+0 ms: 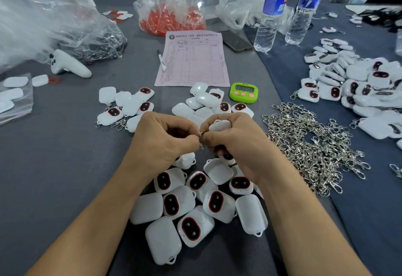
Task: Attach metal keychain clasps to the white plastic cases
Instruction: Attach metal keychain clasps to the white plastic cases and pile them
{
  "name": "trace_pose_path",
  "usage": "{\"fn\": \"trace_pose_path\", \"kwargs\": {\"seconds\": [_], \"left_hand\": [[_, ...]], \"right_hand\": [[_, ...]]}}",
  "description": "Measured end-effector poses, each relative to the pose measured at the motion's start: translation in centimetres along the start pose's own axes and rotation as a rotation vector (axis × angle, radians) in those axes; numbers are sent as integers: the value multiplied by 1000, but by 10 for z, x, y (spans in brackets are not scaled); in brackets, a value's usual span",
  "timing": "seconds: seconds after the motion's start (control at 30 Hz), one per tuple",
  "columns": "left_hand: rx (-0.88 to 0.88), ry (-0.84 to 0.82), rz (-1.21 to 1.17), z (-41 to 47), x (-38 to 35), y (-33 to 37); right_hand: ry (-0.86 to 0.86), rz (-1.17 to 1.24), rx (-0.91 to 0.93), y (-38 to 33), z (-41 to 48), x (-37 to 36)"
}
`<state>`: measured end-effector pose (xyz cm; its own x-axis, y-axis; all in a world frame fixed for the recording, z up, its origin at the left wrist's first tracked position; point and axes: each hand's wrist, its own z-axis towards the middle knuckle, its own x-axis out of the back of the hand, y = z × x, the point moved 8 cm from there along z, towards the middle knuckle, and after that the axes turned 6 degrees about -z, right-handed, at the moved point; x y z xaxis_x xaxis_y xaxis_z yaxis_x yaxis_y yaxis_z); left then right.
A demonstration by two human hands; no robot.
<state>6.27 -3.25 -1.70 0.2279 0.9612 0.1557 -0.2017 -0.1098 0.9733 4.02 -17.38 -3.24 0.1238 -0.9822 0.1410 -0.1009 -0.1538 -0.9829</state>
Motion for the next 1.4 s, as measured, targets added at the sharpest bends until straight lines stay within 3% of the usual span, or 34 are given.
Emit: {"fn": "trace_pose_path", "kwargs": {"seconds": [0.1,0.17,0.27,0.33,0.43,0.67,0.83,1.07,1.2,1.4], "left_hand": [[-39,147,100,-4,6,3],[-135,243,320,-6,14,12],[-343,166,784,-10,-2,25],[-401,35,887,-12,-21,21],[-277,-92,869,-9,-37,6],[-48,-105,686,2,-25,-16],[-7,-108,601,5,-20,-20],[-62,-129,585,1,-23,-14],[-155,-150,667,-2,-30,-8],[-320,-52,841,-9,-31,4]], "right_hand": [[128,-25,-27,4,2,9],[256,-32,-66,10,4,20],[384,-112,-42,9,5,35],[400,-198,-2,7,4,38],[375,-327,51,4,4,35],[332,-384,27,8,4,42],[309,-471,22,9,5,43],[295,-516,28,4,3,41],[273,-551,49,0,3,35],[267,-479,6,6,3,36]]}}
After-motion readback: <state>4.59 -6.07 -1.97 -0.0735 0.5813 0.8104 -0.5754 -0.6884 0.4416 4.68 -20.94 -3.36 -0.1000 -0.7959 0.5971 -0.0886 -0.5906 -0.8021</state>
